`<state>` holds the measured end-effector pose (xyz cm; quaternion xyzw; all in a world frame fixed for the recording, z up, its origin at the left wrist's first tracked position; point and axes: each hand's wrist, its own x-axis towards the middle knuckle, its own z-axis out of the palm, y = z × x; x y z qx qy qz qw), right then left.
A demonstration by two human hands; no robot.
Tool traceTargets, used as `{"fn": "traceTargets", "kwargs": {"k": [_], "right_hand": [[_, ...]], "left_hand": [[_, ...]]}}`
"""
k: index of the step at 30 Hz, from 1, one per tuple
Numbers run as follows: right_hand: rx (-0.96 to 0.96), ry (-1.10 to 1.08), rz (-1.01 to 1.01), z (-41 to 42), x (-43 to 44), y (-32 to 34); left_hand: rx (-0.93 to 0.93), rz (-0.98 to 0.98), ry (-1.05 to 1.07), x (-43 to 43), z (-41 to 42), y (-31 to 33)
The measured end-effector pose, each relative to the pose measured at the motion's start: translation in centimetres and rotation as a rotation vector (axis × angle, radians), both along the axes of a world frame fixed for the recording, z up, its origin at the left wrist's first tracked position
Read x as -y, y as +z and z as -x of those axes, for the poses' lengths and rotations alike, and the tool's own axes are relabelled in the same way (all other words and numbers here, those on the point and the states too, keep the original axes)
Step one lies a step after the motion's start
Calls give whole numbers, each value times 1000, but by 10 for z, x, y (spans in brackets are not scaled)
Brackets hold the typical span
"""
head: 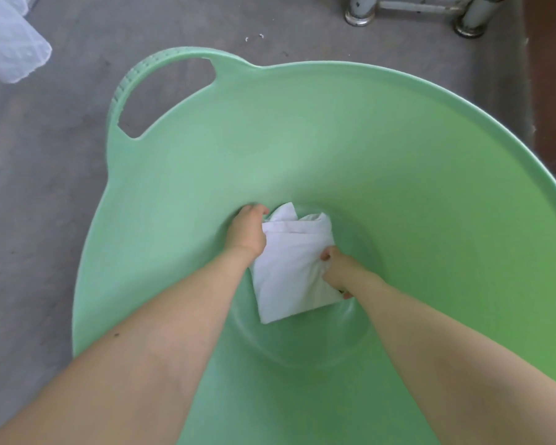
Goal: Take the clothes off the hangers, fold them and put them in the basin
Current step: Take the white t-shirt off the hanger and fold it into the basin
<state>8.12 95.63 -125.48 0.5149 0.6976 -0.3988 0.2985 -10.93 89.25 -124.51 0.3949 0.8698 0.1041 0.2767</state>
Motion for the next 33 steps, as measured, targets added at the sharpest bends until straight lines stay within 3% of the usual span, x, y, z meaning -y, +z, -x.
{"fn": "traceTargets", "kwargs": {"k": [5, 7, 10, 12, 16, 21, 24, 27, 33], "right_hand": [[-42, -140, -35, 3, 10, 1], [-111, -111, -143, 5, 9, 2], [-320, -38, -125, 9, 6, 2], [-380, -9, -94, 13, -1, -1], [-250, 74, -146, 21, -6, 3], [-310, -49, -106, 30, -9, 22], [-351, -115, -37, 27, -13, 66], [-330, -180, 47, 23, -12, 123], [-332, -167, 24, 17, -2, 260]], "left_hand": [[-45, 267, 127, 41, -18, -8], [124, 391, 234, 54, -28, -17], [464, 334, 393, 55, -43, -22], [519, 260, 455, 50, -45, -25], [471, 233, 563, 48, -40, -22], [434, 473, 294, 44, -29, 3], [278, 487, 201, 34, -17, 49], [336, 418, 239, 28, -12, 113], [395, 322, 162, 36, -20, 264]]}}
